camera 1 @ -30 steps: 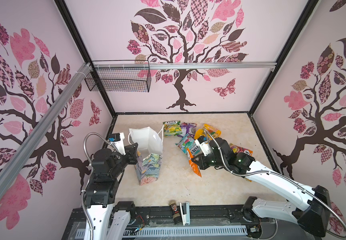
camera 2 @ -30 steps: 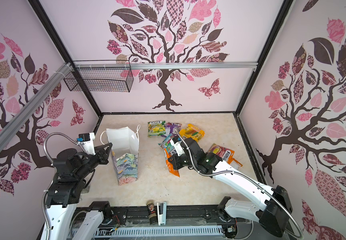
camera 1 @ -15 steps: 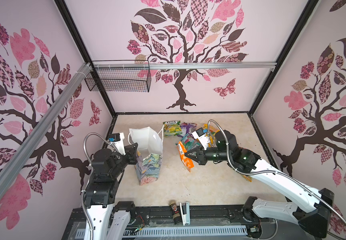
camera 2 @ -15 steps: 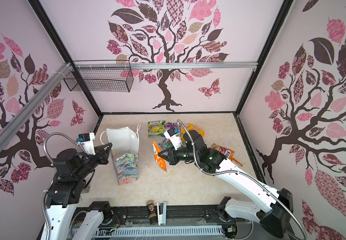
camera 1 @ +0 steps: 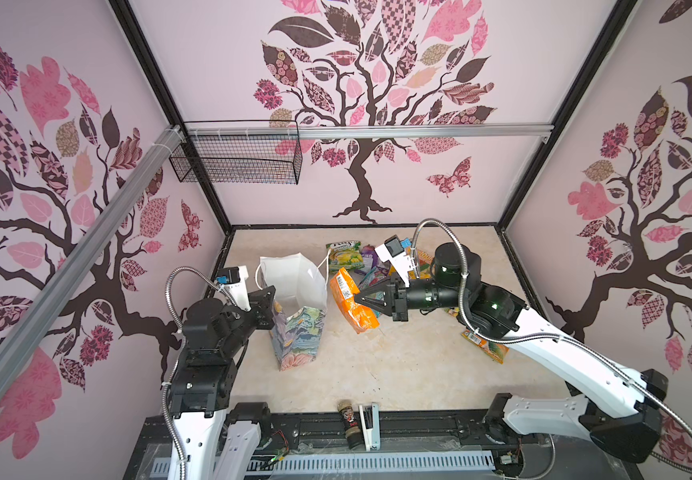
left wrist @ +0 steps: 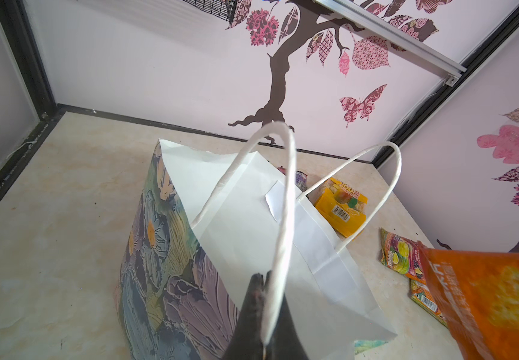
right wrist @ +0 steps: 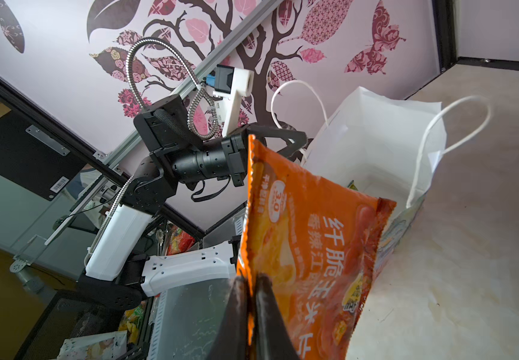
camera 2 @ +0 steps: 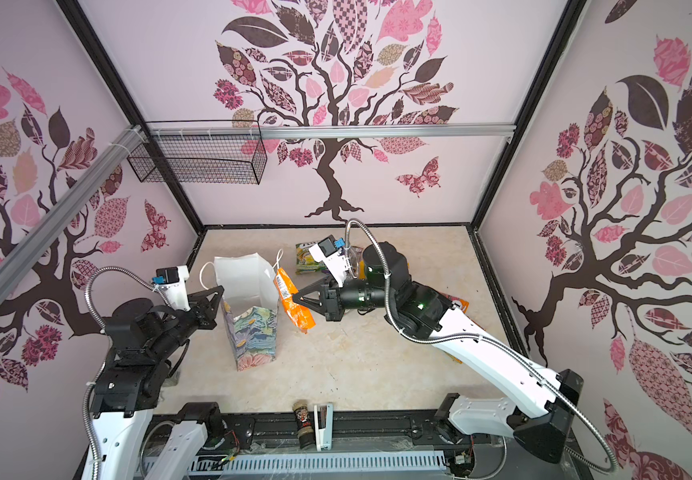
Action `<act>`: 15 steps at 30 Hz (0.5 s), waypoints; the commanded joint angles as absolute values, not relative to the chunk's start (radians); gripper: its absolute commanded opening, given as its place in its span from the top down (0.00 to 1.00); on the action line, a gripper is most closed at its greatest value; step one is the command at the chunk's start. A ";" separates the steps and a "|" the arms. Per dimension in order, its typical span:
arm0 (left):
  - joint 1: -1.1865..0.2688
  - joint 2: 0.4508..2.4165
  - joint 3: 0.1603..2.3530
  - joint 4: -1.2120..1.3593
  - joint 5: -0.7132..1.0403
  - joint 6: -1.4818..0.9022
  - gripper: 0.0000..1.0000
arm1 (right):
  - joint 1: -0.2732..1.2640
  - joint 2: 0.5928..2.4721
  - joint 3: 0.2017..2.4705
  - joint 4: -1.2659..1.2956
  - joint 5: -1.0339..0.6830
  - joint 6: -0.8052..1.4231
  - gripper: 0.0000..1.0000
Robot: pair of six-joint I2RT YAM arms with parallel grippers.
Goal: Place the snacks into the paper bag
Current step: 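Lift the orange bag with the right gripper and carry it toward the paper bag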
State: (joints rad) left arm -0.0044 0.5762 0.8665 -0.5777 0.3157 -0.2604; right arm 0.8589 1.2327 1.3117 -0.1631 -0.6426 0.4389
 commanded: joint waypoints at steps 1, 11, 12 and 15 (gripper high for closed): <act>0.001 0.563 0.841 -0.557 0.318 -0.255 1.00 | 0.877 1.275 1.387 -0.137 -0.685 0.435 1.00; 0.001 0.562 0.840 -0.555 0.319 -0.256 1.00 | 0.888 1.375 1.496 -0.115 -0.726 0.451 1.00; 0.000 0.562 0.840 -0.556 0.319 -0.256 1.00 | 0.888 1.388 1.505 -0.112 -0.731 0.451 1.00; 0.001 0.563 0.843 -0.555 0.319 -0.253 1.00 | 0.888 1.423 1.528 -0.091 -0.749 0.462 1.00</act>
